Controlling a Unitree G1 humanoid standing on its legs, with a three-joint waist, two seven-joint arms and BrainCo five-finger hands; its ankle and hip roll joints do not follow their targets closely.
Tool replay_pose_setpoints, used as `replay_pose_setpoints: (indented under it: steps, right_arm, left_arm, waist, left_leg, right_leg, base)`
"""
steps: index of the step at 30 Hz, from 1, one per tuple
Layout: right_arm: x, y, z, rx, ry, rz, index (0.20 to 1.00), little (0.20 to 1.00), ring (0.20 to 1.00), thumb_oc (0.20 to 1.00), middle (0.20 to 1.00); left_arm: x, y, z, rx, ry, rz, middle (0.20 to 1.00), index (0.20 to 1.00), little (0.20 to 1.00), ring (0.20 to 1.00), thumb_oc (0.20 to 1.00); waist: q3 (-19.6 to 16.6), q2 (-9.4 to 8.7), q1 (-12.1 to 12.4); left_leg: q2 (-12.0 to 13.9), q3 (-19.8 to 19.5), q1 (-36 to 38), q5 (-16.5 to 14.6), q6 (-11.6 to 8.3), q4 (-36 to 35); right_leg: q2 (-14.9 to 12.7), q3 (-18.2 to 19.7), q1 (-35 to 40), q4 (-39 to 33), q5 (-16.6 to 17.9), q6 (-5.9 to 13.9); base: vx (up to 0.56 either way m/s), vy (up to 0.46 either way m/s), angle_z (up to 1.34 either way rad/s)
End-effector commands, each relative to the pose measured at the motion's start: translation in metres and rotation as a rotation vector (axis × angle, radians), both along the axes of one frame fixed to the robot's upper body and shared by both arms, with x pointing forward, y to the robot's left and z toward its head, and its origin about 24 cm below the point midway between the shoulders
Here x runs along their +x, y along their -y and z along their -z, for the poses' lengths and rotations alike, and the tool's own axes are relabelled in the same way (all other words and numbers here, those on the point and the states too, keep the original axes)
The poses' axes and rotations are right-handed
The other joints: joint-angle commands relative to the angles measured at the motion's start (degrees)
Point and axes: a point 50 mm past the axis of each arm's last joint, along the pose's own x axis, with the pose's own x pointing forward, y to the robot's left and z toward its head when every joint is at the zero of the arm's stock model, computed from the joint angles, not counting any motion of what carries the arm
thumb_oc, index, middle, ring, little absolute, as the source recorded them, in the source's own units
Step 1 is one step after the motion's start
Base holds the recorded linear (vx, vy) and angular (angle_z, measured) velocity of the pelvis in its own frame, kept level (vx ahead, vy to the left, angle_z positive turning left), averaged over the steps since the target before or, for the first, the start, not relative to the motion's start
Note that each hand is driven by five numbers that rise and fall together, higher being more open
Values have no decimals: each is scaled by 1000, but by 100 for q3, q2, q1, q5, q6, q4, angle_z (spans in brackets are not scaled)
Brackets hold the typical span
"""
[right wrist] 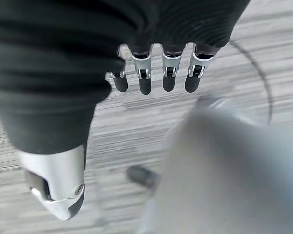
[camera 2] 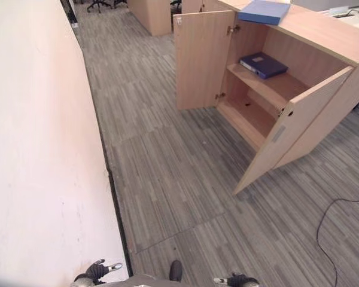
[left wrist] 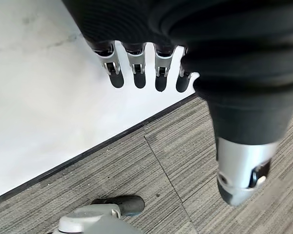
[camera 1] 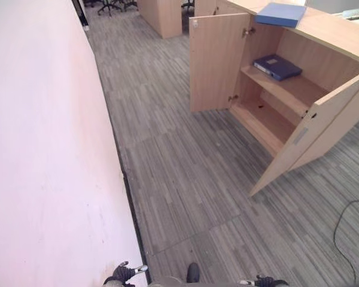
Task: Put the empty folder in the office cabinet
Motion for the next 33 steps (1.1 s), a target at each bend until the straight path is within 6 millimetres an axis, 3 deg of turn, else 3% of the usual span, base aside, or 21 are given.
replay_pose_setpoints:
  steps: [1,4,5,8,12,16,17,18,20,22,24,26,27,28,29,31,33]
  right_arm:
    - [9,4,-3,-16,39,-9,1000,1000,1000,1000,1000]
    - [9,4,-3,-18,42,5,1000,1000,1000,1000,1000]
    - [3,5,-2,-22,29,12,1000,1000,1000,1000,1000]
    - [-7,8,-1,-27,6,30,1000,1000,1000,1000,1000]
    - [-26,10,3,-26,-46,55,1000,1000,1000,1000,1000]
    - [-37,9,4,-30,-89,57,1000,1000,1000,1000,1000]
    - [-40,9,5,-30,-99,55,1000,1000,1000,1000,1000]
    - [-40,9,5,-30,-99,55,1000,1000,1000,1000,1000]
    - [-41,9,5,-31,-103,59,1000,1000,1000,1000,1000]
    - [-40,10,5,-35,-101,68,1000,1000,1000,1000,1000]
    - [-40,11,5,-36,-101,72,1000,1000,1000,1000,1000]
    - [-40,11,4,-40,-102,74,1000,1000,1000,1000,1000]
    - [-38,12,4,-43,-99,73,1000,1000,1000,1000,1000]
    - [-34,15,3,-51,-88,69,1000,1000,1000,1000,1000]
    - [-33,17,2,-59,-89,69,1000,1000,1000,1000,1000]
    - [-35,21,1,-75,-99,74,1000,1000,1000,1000,1000]
    - [-37,26,1,-84,-104,82,1000,1000,1000,1000,1000]
  left_arm:
    - [-9,-40,-10,114,-26,-34,1000,1000,1000,1000,1000]
    - [-9,-36,-8,103,-44,-5,1000,1000,1000,1000,1000]
    - [-12,-33,-6,94,-63,18,1000,1000,1000,1000,1000]
    - [-15,-31,-5,86,-80,35,1000,1000,1000,1000,1000]
    - [-20,-24,-2,75,-101,61,1000,1000,1000,1000,1000]
    - [-25,-19,1,62,-115,48,1000,1000,1000,1000,1000]
    - [-25,-17,1,59,-117,53,1000,1000,1000,1000,1000]
    - [-25,-17,1,59,-117,53,1000,1000,1000,1000,1000]
    - [-21,-16,1,58,-104,48,1000,1000,1000,1000,1000]
    - [-14,-13,0,57,-83,47,1000,1000,1000,1000,1000]
    - [-13,-13,0,56,-81,50,1000,1000,1000,1000,1000]
    - [-11,-13,0,56,-72,43,1000,1000,1000,1000,1000]
    - [-9,-13,-1,56,-64,36,1000,1000,1000,1000,1000]
    - [-4,-15,-2,63,-43,22,1000,1000,1000,1000,1000]
    - [-3,-16,-3,66,-39,15,1000,1000,1000,1000,1000]
    - [-4,-15,-2,65,-41,9,1000,1000,1000,1000,1000]
    - [-8,-14,-1,59,-52,2,1000,1000,1000,1000,1000]
  waist:
    - [568,-179,-482]
    - [847,-252,-723]
    - [836,-387,-847]
    - [829,-467,-994]
    - [653,-546,-1078]
    - [532,-530,-1080]
    - [501,-500,-1064]
    - [502,-500,-1064]
    - [470,-481,-1065]
    - [434,-433,-1069]
    - [410,-453,-1076]
    - [431,-413,-1047]
    - [512,-466,-999]
    - [686,-610,-874]
    - [731,-682,-813]
    - [776,-769,-710]
    - [757,-726,-625]
  left_leg:
    - [-102,-573,490,-298,-671,-193]
    - [-313,-914,1067,-449,-630,-193]
    - [-533,-1144,1277,-523,-587,-193]
    - [-685,-1424,1526,-639,-527,-193]
    - [-667,-1636,1827,-950,-512,-193]
    - [-318,-1628,1973,-1162,-664,-193]
    - [-104,-1592,2035,-1238,-760,-193]
    - [-104,-1591,2036,-1238,-760,-193]
    - [175,-1572,2082,-1279,-924,-193]
    - [533,-1506,2074,-1166,-1120,-193]
    - [602,-1475,2048,-1061,-1189,-174]
    - [824,-1226,1783,-819,-1357,502]
    - [796,-1067,1493,-684,-1355,1045]
    - [661,-749,951,-496,-1135,1966]
    - [623,-535,663,-486,-988,2279]
    - [529,-169,195,-630,-805,2371]
    - [367,-28,-77,-705,-852,1919]
  right_leg:
    - [1205,135,-938,-500,1276,-390]
    - [2032,0,-1237,-788,1234,-394]
    - [2388,-118,-1490,-1050,1354,-334]
    - [2572,-211,-1620,-1128,1515,-276]
    - [2471,-10,-1397,-1139,1719,-462]
    - [2425,101,-1225,-1105,1685,-538]
    - [2431,93,-1146,-1046,1550,-594]
    - [2432,94,-1145,-1046,1549,-594]
    - [2424,77,-1108,-872,1345,-664]
    - [2417,41,-1102,-645,1075,-752]
    - [2376,32,-1104,-580,986,-777]
    - [2355,62,-910,-519,806,-829]
    - [2279,108,-778,-498,745,-837]
    - [2161,214,-594,-497,700,-896]
    - [2099,280,-518,-500,664,-932]
    - [1956,327,-364,-522,586,-960]
    - [1908,333,-199,-588,487,-950]
  base:
    - [331,173,40]
    - [313,151,74]
    - [305,119,81]
    - [218,24,92]
    - [243,-99,51]
    - [215,-150,13]
    - [210,-158,22]
    - [201,-162,6]
    - [150,-147,-4]
    - [169,-163,20]
    - [105,-110,15]
    - [147,-86,14]
    - [109,-109,16]
    - [54,-112,9]
    - [73,-110,-18]
    - [137,-28,-62]
    - [201,39,-23]
